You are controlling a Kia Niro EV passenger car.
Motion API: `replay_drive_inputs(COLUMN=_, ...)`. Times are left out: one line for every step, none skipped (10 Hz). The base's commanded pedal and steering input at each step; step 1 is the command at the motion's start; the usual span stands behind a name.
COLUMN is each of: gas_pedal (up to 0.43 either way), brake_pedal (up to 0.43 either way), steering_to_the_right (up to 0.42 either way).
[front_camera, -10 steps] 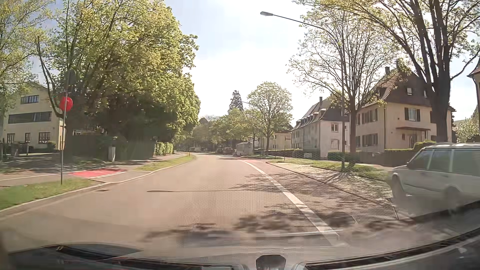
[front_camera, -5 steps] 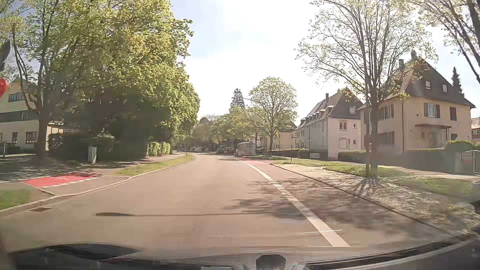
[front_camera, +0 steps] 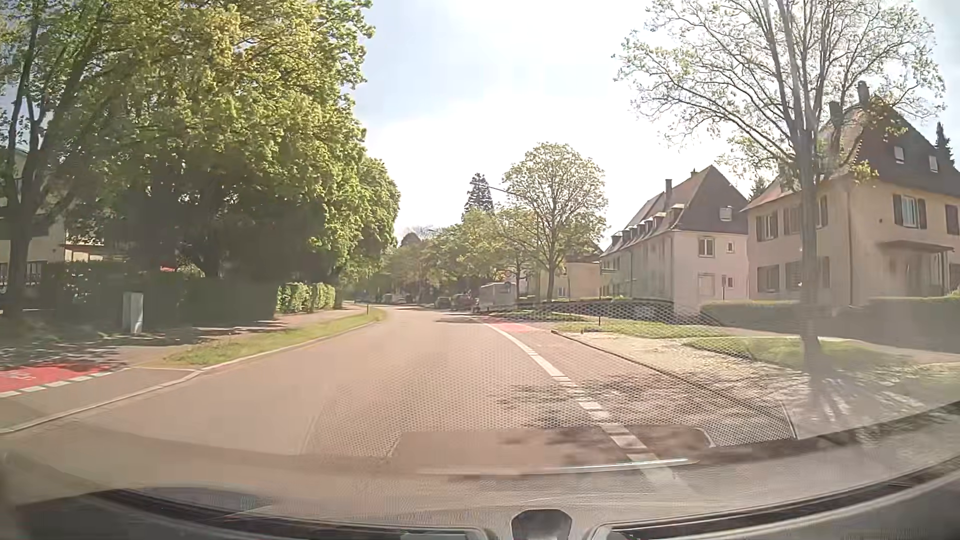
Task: Follow the waypoints while adhering to traffic rules and regulations
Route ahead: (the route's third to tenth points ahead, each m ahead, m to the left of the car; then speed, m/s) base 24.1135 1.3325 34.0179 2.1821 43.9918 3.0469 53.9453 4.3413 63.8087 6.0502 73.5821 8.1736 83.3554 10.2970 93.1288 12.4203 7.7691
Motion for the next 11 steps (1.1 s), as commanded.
replay_drive_inputs(gas_pedal=0.039, brake_pedal=0.000, steering_to_the_right=-0.010)
replay_drive_inputs(gas_pedal=0.039, brake_pedal=0.000, steering_to_the_right=-0.012)
replay_drive_inputs(gas_pedal=0.039, brake_pedal=0.000, steering_to_the_right=-0.012)
replay_drive_inputs(gas_pedal=0.039, brake_pedal=0.000, steering_to_the_right=-0.012)
replay_drive_inputs(gas_pedal=0.039, brake_pedal=0.000, steering_to_the_right=-0.013)
replay_drive_inputs(gas_pedal=0.039, brake_pedal=0.000, steering_to_the_right=-0.013)
replay_drive_inputs(gas_pedal=0.039, brake_pedal=0.000, steering_to_the_right=-0.013)
replay_drive_inputs(gas_pedal=0.039, brake_pedal=0.000, steering_to_the_right=-0.013)
replay_drive_inputs(gas_pedal=0.039, brake_pedal=0.000, steering_to_the_right=-0.013)
replay_drive_inputs(gas_pedal=0.039, brake_pedal=0.000, steering_to_the_right=-0.013)
replay_drive_inputs(gas_pedal=0.039, brake_pedal=0.000, steering_to_the_right=-0.013)
